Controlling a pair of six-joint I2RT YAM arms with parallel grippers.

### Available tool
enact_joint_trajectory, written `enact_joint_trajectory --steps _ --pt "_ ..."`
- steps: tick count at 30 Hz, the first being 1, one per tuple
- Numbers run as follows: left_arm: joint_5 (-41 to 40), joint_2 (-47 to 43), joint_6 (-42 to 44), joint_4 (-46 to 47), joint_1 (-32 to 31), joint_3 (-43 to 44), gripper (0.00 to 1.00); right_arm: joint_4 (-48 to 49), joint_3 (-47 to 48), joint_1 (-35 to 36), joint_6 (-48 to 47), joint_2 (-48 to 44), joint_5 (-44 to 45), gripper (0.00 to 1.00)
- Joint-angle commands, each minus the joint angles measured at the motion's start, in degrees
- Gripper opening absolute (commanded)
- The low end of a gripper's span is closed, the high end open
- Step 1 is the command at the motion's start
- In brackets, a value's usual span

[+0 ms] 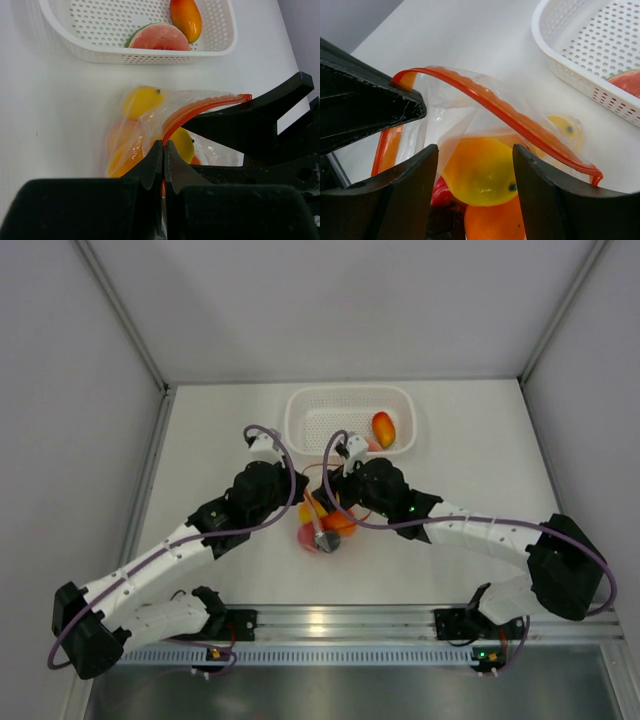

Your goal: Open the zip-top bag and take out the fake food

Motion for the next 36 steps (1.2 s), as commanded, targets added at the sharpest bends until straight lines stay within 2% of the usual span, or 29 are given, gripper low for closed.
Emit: enact_joint_trajectory --steps 1,4,7,11,13,17,28,31,34,35,36 --pt "0.82 0.43 -0.62 0.8 -0.03 0.81 0.0 -0.38 3.39 0.53 1.7 1.66 4.67 0.63" --pt "0.73 0.6 -1.06 0.71 -0.03 0.73 0.0 -4.22 4.35 0.53 3.8 3.06 8.62 0.65" --pt "0.03 0.43 -2.03 0.8 -0.03 0.38 0.0 -8.71 4.97 0.36 9.94 3.51 11.61 0.65" --pt "-0.67 0.34 -3.52 0.8 -0.03 -0.15 0.0 -11.01 4.1 0.35 18.99 2.98 10.75 0.66" --pt "-1.2 0.16 -4.93 1.15 -0.12 -0.59 0.0 -10.23 3.13 0.35 21.64 2.89 8.82 0.66" --pt "-0.24 -0.63 -6.34 3.6 -0.03 -2.52 0.0 -2.08 -0.91 0.35 27.44 3.59 3.9 0.68" --pt "-0.68 -2.91 -7.74 5.37 -0.03 -5.95 0.0 1.54 0.31 0.0 34.12 9.48 -2.25 0.73" --pt "-0.85 -3.35 -7.83 5.64 -0.03 -6.39 0.0 3.83 -0.48 0.0 36.32 10.45 -4.72 0.7" --pt "-1.29 -3.88 -7.74 5.64 -0.03 -6.48 0.0 5.85 -1.36 0.09 37.2 10.19 -5.52 0.56" --pt "-1.38 -4.05 -7.57 5.64 -0.03 -6.48 0.0 6.03 -2.06 0.09 37.29 9.32 -5.26 0.44" --pt "-1.55 -4.05 -7.48 5.72 -0.03 -6.57 0.0 5.95 -2.24 0.09 37.21 8.7 -4.82 0.41"
